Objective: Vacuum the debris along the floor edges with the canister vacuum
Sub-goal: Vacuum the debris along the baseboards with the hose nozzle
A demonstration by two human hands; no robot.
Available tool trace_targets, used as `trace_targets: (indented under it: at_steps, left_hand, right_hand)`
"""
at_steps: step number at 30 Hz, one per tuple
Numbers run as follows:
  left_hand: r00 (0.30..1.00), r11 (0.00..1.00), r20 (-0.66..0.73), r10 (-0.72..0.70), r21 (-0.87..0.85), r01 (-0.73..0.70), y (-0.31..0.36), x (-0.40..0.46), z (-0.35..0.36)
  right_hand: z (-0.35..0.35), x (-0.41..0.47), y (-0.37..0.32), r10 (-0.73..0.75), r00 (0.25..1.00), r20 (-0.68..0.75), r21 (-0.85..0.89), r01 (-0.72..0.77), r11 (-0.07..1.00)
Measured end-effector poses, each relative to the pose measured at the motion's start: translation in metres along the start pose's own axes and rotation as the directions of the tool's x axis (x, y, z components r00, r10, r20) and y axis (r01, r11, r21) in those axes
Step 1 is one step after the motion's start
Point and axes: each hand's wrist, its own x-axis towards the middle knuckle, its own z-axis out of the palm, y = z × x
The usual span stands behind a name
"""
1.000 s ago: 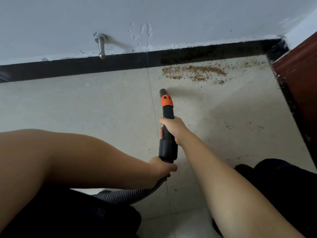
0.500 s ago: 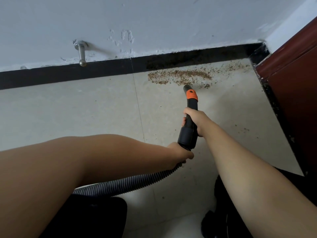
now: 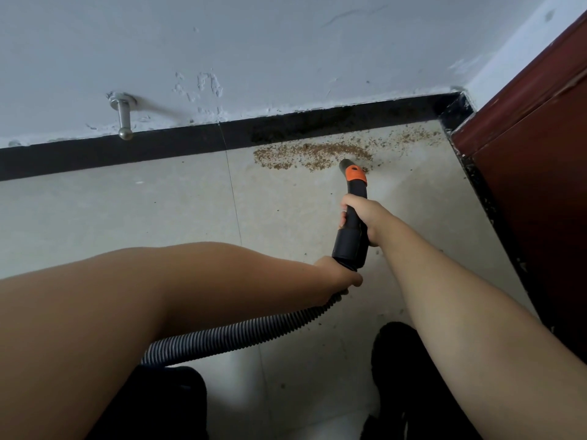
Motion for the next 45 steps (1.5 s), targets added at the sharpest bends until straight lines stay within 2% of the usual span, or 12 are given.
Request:
trace_targets:
  at_steps: [11, 18, 25, 31, 35, 39, 45]
  left_hand:
    - [0.998, 0.996, -0.057, -0.036, -0.078, 0.032, -0.019, -0.013, -0.003]
    - [0.989, 0.987, -0.135, -0.055, -0.157, 0.034, -0.034, -0.018, -0.025]
    - [0.995, 0.977, -0.085, -0.058, -0.208, 0.039, -0.023, -0.017, -0.032]
    - [0.999, 0.973, -0.044, -0.011, -0.230, 0.000, -0.001, -0.008, -0.006]
    - [0.997, 0.976, -0.082, 0.006, -0.216, -0.023, 0.000, 0.002, -0.002]
    - [0.988, 0.980, -0.156, 0.014, -0.195, -0.045, -0.017, 0.011, -0.010]
    - [0.975, 0.970, -0.221, -0.021, -0.239, -0.033, -0.054, 0.005, -0.023]
  right_hand:
    - [0.028, -0.015, 0.007, -0.054, 0.993, 0.107, -0.228, 0.078, 0.971]
    - [0.069, -0.018, 0.007, -0.032, 0.985, 0.169, -0.319, 0.086, 0.944]
    - [0.073, -0.012, -0.009, 0.018, 0.992, 0.126, -0.399, 0.035, 0.916]
    - [0.037, 0.001, -0.024, 0.066, 0.997, 0.040, -0.369, -0.046, 0.928]
    - [0.025, 0.011, -0.021, 0.040, 0.998, 0.040, -0.257, -0.028, 0.966]
    - [0.036, 0.016, -0.005, -0.030, 0.996, 0.083, -0.192, 0.045, 0.980]
    - [0.073, 0.014, 0.025, -0.063, 0.985, 0.163, -0.241, 0.102, 0.965]
